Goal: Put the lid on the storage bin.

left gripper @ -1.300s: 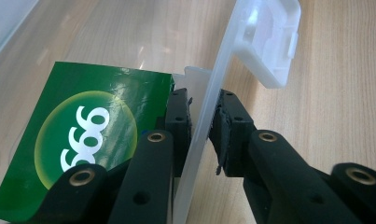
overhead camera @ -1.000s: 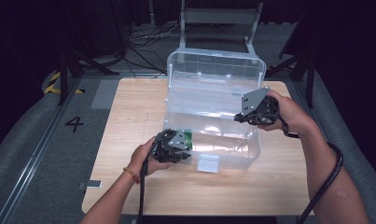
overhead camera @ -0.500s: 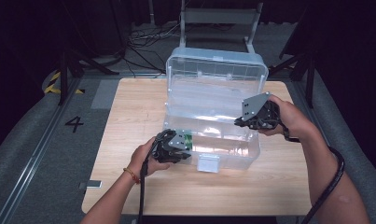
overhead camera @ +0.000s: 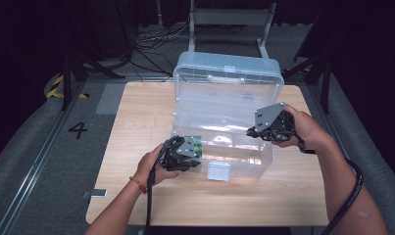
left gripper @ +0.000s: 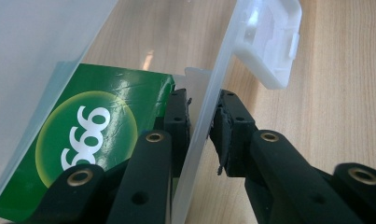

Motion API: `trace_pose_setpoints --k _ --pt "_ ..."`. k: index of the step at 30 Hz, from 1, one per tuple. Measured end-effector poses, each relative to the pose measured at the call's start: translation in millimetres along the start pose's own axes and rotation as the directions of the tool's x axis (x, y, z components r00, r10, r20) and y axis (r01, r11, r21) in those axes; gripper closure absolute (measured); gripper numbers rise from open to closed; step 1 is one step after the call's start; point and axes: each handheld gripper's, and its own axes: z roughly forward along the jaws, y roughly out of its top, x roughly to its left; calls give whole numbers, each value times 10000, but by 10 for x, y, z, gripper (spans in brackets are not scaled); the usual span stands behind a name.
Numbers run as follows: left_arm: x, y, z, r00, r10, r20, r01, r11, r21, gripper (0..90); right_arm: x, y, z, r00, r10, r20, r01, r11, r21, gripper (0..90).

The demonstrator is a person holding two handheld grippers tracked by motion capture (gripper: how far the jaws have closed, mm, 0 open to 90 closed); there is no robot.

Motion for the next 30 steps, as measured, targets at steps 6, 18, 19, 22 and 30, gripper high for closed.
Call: trace_pose_setpoints --k 6,18,19,22,30 --pt "-6 -3 0 10000 -62 -39 61 10000 -17 761 40 -30 5 10000 55 -10 -55 9999 -158 870" --pt "-59 -3 -44 9983 -105 -574 99 9999 -100 684 110 -60 16 9999 73 137 -69 9995 -317 866" --pt "-58 -8 -60 9979 -136 -640 126 9998 -164 659 118 -61 18 9998 112 188 -105 9994 -341 866" --pt "-62 -28 -104 9957 -292 -883 270 9993 -258 574 133 -62 15 9997 126 215 -120 9996 -275 865" --pt "-135 -80 -458 9878 -857 -1301 691 9894 -1276 431 171 -70 21 9996 76 262 -69 9996 -276 862"
